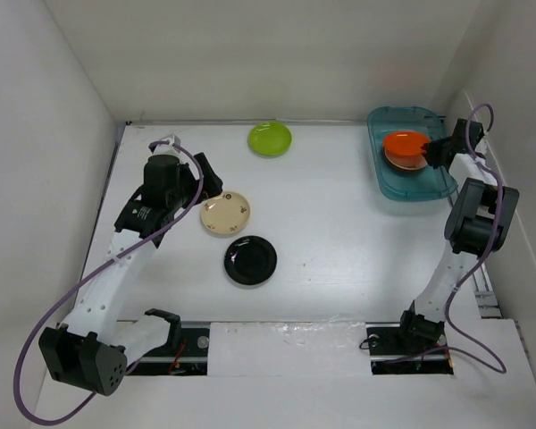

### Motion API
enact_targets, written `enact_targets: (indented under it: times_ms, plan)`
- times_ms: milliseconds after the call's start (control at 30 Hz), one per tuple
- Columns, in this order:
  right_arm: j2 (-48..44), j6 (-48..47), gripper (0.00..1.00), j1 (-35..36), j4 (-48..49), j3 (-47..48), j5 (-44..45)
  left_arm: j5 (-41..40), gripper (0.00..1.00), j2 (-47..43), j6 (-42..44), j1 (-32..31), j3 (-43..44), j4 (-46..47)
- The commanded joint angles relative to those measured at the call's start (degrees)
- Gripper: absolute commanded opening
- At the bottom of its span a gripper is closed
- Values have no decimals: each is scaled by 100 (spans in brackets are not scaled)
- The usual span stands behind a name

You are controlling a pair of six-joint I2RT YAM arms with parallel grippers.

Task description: Place the plates into the plastic bin on the countertop

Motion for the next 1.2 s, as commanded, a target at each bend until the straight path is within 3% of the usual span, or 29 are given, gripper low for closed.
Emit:
enact_targets:
  times_ms: [0, 67, 133, 333, 433, 533, 567, 733, 900, 1167]
  plan:
    - [-64, -154, 33, 94, 9, 157, 102, 54, 100, -171, 88, -12, 63, 227]
    - [-134, -250, 50, 94, -70, 156, 155, 54, 100, -118, 140, -12, 63, 227]
    - [-336, -313, 56, 94, -140, 104, 261, 54, 100, -118, 140, -12, 63, 227]
    - [-1714, -497, 63, 374, 281, -520, 86, 54, 100, -118, 140, -12, 63, 227]
    - [-2365, -1004, 69, 971, 282, -626, 163, -130, 100, -118, 140, -12, 63, 175]
    - [-2551, -1628, 70, 1683, 282, -758, -335, -376, 100, -171, -35, -12, 63, 113]
    - [-2551, -1797, 70, 1859, 282, -827, -903, -612, 100, -171, -96, -12, 63, 34]
    - [-1850, -2623, 69, 3300, 439, -1170, -2058, -1422, 100, 118, -509, -12, 274, -388]
    - [-707, -2362, 65, 4319, 1431, -1355, -2613, -1722, 100, 251, -721, -12, 336, -582]
    - [497, -2044, 64, 5076, 1715, -706, -2666, -1722, 100, 251, -713, -12, 336, -635]
